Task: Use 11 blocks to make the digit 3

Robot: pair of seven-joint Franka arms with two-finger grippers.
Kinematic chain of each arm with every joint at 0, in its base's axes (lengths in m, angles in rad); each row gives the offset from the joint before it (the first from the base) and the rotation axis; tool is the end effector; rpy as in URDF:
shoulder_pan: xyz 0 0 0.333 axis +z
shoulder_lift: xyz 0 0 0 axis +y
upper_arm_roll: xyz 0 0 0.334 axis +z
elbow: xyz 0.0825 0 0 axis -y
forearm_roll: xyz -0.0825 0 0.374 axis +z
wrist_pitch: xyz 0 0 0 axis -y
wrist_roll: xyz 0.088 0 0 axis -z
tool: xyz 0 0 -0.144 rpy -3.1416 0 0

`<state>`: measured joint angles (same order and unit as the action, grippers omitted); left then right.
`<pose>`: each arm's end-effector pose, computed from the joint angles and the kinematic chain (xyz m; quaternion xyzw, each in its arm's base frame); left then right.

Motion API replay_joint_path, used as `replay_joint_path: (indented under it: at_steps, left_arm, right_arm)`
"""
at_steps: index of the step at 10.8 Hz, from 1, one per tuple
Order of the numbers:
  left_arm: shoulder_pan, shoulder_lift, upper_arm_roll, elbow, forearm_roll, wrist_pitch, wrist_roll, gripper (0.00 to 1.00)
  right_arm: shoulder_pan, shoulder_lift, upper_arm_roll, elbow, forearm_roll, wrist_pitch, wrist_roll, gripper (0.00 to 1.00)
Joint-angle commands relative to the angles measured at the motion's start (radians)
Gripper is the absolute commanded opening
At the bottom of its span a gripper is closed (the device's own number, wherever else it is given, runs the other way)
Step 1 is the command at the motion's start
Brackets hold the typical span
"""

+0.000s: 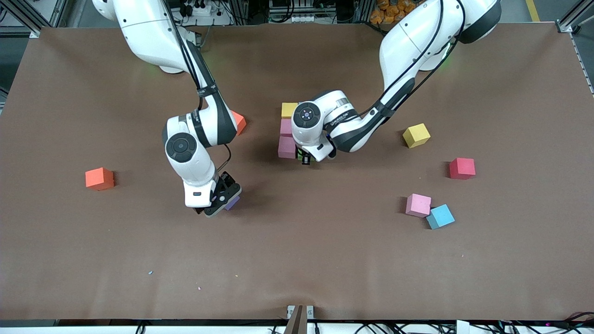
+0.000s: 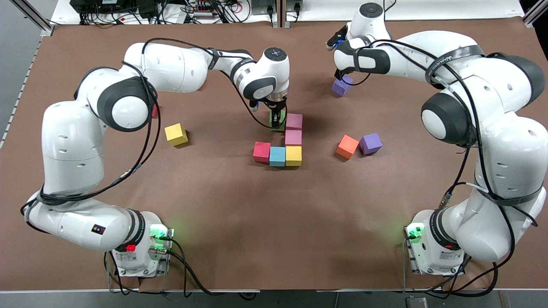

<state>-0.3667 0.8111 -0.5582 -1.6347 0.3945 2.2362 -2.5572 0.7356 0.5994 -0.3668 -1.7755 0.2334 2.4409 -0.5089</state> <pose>0.4553 -0.5034 0.1718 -0.7296 -0.6813 0.0447 0.0400 0.6214 0.2682 0.2349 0.9237 0.3782 0.0560 0.0242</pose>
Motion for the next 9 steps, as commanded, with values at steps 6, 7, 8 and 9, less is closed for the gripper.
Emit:
replay_joint_path:
  at_steps: [6, 7, 8, 9]
  left_arm:
    - [-0.014, 0.005, 0.008, -0.008, 0.069, 0.042, -0.067, 0.1]
    - [-0.014, 0.01, 0.008, -0.008, 0.069, 0.042, -0.069, 0.1]
    - [-0.014, 0.013, 0.008, -0.008, 0.07, 0.042, -0.069, 0.11]
    - [-0.014, 0.013, 0.008, -0.008, 0.075, 0.042, -0.069, 0.23]
  right_arm:
    - [0.005, 0.042, 0.016, -0.012, 0.038, 0.01, -0.039, 1.0]
    - [0.005, 0.048, 0.016, -0.012, 0.038, 0.027, -0.039, 1.0]
    - [0.005, 0.056, 0.016, -0.012, 0.038, 0.032, -0.039, 1.0]
    - [0.007, 0.06, 0.016, -0.012, 0.038, 0.038, -0.039, 1.0]
